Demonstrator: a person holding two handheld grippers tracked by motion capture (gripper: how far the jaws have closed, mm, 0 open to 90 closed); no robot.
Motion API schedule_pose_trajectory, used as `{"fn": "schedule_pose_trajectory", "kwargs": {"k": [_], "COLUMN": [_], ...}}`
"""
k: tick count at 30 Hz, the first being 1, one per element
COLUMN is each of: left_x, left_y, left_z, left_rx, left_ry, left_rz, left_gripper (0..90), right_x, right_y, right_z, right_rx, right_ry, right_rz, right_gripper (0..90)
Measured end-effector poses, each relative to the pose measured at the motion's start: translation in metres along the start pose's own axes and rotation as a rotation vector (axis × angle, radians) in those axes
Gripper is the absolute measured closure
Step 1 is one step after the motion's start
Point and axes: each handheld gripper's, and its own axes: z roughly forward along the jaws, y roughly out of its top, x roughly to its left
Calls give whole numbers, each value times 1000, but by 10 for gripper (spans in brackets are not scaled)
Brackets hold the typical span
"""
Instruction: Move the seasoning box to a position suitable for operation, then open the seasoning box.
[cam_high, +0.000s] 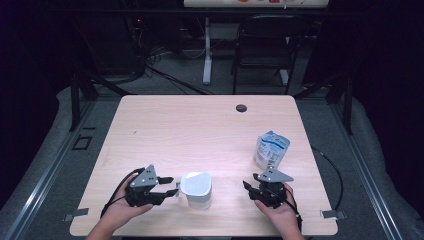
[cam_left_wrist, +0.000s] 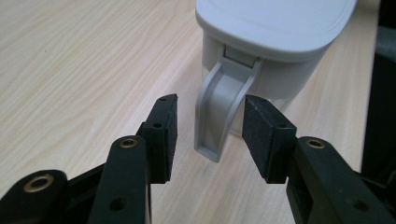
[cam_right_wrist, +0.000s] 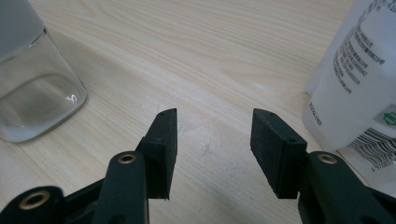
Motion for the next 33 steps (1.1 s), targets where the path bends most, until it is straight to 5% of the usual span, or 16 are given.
{"fn": "schedule_pose_trajectory", "kwargs": {"k": [3,16,24,33], "left_x": [2,16,15,-1], "left_y": [1,0,4,20], "left_z": [-8,-19,-20,-25], "left_rx": [-35,-50,-60,-90], "left_ry": [-7,134,154,129], "left_rz": [-1,-117,-137,-114], "left_gripper": [541,545,589,753], "right_x": [1,2,2,5], "right_y": [0,1,2,3], "right_z": [0,-5,-7,-5], "right_rx": [-5,-11,-16,-18], "right_ry": [3,9,4,10], "right_rz": [0,-11,-14,-29], "right_gripper": [516,504,505,513]}}
